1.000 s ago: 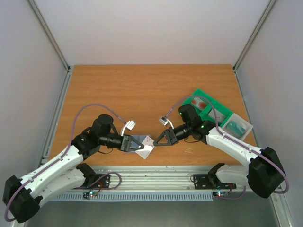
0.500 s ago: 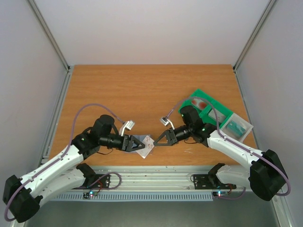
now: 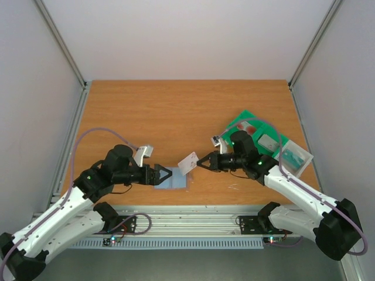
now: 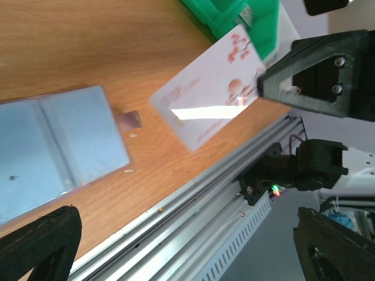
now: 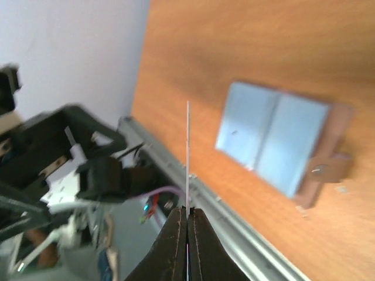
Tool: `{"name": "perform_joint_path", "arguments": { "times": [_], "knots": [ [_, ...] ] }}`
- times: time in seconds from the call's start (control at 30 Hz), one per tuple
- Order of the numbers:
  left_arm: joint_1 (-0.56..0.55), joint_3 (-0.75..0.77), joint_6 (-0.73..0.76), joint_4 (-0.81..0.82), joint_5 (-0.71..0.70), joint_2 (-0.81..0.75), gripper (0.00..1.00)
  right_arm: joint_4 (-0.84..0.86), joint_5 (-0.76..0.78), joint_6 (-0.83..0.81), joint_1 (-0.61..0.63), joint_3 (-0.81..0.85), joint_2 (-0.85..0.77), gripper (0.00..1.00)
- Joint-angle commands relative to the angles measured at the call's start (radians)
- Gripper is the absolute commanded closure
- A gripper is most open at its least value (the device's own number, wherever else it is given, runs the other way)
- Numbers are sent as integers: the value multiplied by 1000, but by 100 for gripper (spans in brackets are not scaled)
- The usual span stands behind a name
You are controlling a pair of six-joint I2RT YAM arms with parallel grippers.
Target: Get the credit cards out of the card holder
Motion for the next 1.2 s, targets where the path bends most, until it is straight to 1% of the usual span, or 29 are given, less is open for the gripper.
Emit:
{"name": "perform_joint_path", "arguments": {
  "times": [0.0, 0.07, 0.13, 0.27, 0.4, 0.53, 0.67, 0.8, 0.93, 1.03, 1.17],
  "knots": [
    [-3, 31, 21, -77, -130, -44, 1, -141, 297, 16, -35, 57, -72, 99],
    [-3, 31, 30, -94, -159, -52, 1, -189, 383, -7, -46, 85, -100, 99],
    [-2, 26, 34, -106, -176, -54, 1, -272, 500, -35, -57, 121, -123, 99],
    [-2, 0, 22, -104, -204, -55, 1, -404, 660, -102, -123, 193, -152, 99],
    [-2, -31, 11, -77, -209, -47, 0, -499, 679, -150, -215, 279, -138, 99],
    [-2, -44, 12, -46, -210, -30, 1, -546, 688, -164, -306, 327, -95, 99],
    [-2, -45, 20, -42, -204, -11, 1, -545, 696, -154, -374, 351, -57, 99],
    [-2, -54, 33, -45, -193, -4, 1, -540, 770, -158, -435, 360, -17, 99],
    [-1, -65, 27, -29, -155, -4, 1, -486, 789, -142, -537, 325, -7, 99],
    [-2, -68, 23, -30, -152, -8, 1, -449, 805, -140, -620, 297, -10, 99],
    [-2, -74, 20, -24, -151, -16, 1, -403, 817, -158, -693, 269, -4, 99]
  ]
}}
